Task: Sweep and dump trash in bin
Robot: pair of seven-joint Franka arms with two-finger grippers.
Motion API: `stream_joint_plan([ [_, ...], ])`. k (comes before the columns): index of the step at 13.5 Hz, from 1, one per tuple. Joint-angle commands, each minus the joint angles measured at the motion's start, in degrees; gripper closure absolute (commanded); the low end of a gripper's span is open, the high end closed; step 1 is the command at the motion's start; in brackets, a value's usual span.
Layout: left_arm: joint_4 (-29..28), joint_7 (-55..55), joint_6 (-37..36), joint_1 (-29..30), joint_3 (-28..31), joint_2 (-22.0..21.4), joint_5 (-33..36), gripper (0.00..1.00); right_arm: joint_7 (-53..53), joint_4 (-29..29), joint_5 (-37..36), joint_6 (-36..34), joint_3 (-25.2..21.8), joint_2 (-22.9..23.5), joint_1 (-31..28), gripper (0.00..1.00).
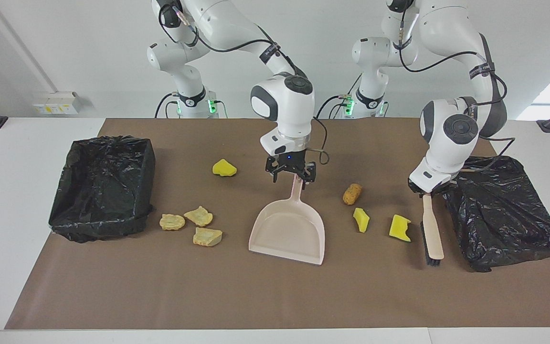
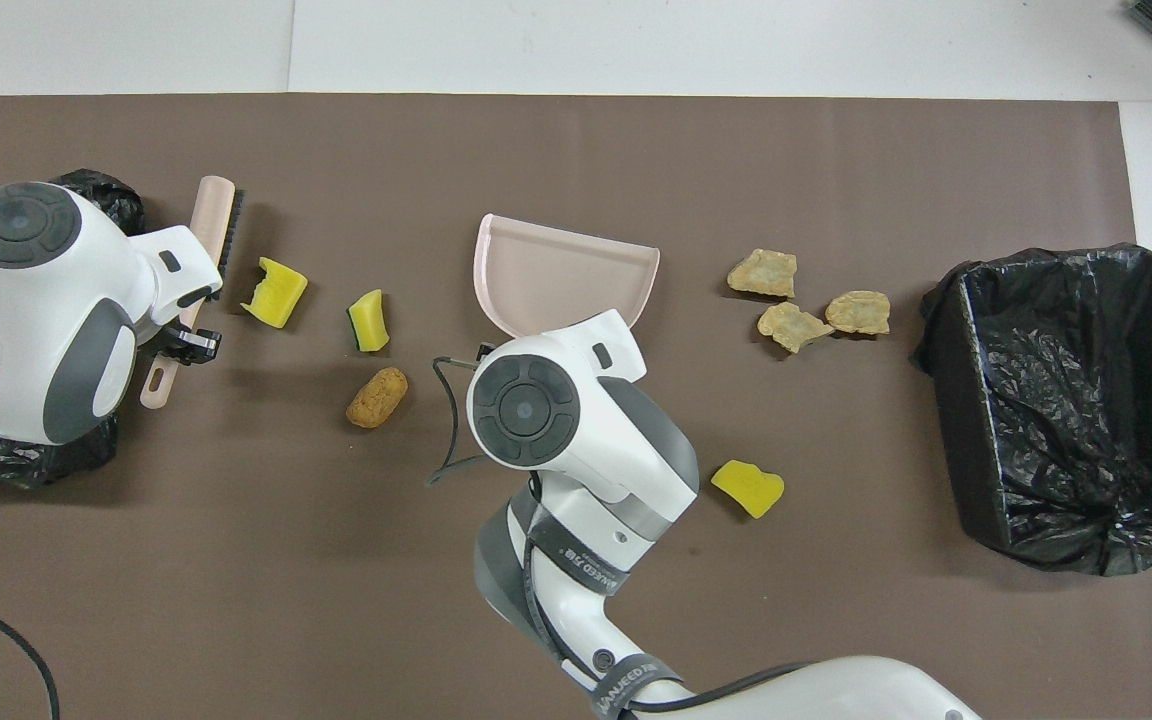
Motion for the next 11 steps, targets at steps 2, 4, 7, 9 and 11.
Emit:
stream_joint_plan([
  [2, -3.13, 1.0, -0.7, -1.33, -0.48, -1.33, 1.72, 1.0, 1.43, -0.59, -1.78, 1.81, -0.19, 1.0, 0.38, 0.0],
  [4, -4.89, 1.26, -1.48, -3.07, -0.92, -2.39, 1.46, 1.0, 1.43, -0.68, -1.87, 1.81, -0.19, 1.17, 1.26, 0.11],
  [7, -5.52, 0.65, -4.64, -6.25, -0.92, -3.53, 0.93, 1.0, 1.17, -0.94, -2.05, 1.03, -0.19, 1.09, 1.35, 0.37],
  [9, -3.68, -2.93, -7.45, -8.17, -0.92, -3.71, -0.55, 1.0, 0.21, -1.47, -2.14, 0.59, -0.19, 0.82, 1.43, 0.58],
  [11, -1.3, -4.71, -8.16, -8.01, -0.84, -4.24, -4.58, 1.0, -2.85, -2.53, -2.14, 0.32, -0.1, 0.38, 1.43, 0.89],
])
